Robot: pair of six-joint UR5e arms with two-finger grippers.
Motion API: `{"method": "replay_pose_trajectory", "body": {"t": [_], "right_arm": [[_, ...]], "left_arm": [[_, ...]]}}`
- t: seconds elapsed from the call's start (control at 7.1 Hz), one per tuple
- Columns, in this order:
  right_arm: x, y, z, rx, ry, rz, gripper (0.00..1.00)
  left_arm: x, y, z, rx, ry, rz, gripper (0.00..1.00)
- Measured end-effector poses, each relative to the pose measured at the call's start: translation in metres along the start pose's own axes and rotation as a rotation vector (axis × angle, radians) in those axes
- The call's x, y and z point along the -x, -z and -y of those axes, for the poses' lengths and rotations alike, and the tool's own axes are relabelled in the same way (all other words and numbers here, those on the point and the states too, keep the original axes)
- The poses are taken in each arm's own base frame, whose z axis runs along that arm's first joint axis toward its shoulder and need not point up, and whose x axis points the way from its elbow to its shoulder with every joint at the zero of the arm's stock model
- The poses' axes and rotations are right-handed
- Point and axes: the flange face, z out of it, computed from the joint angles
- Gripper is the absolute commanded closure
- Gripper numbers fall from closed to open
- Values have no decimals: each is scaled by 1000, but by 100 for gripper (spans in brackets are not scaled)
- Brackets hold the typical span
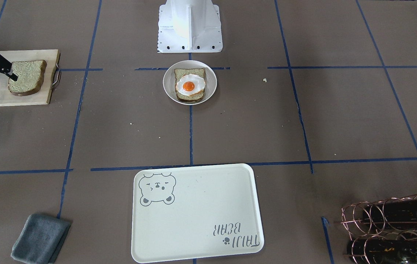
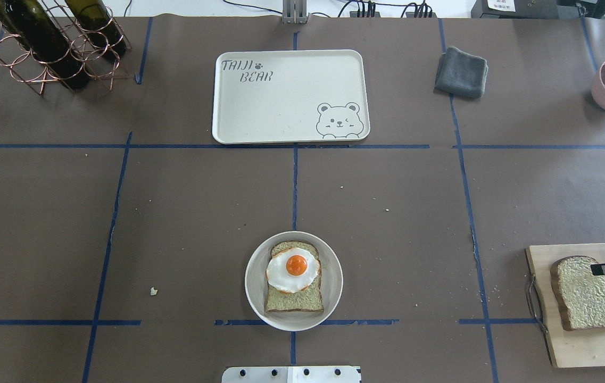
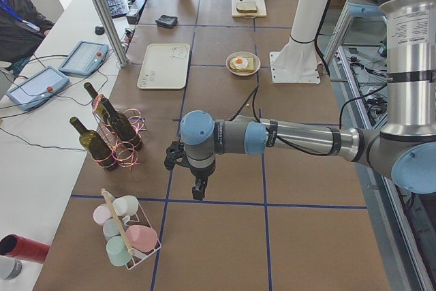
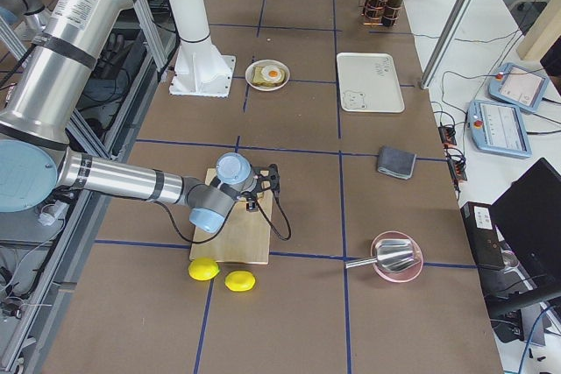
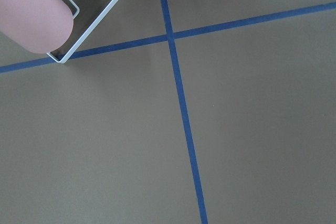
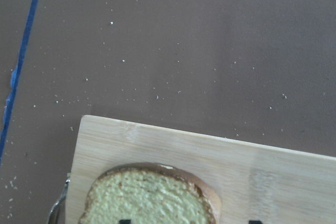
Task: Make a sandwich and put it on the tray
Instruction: 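Lower the right gripper to the bread slice on the wooden board and grasp it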
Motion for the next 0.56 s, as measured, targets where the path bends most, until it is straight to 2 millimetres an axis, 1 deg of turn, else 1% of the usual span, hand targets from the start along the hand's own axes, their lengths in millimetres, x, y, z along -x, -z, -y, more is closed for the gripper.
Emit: {"method": "replay_pose_trajectory", "body": {"t": [0.28, 0.56], "right_arm": [[-2, -8, -4, 14, 8, -4, 41], [1, -13, -4, 25, 17, 0, 62]], "left_arm": [[0, 0, 0, 0, 0, 0, 0], [0, 0, 0, 1, 0, 0, 0]]}}
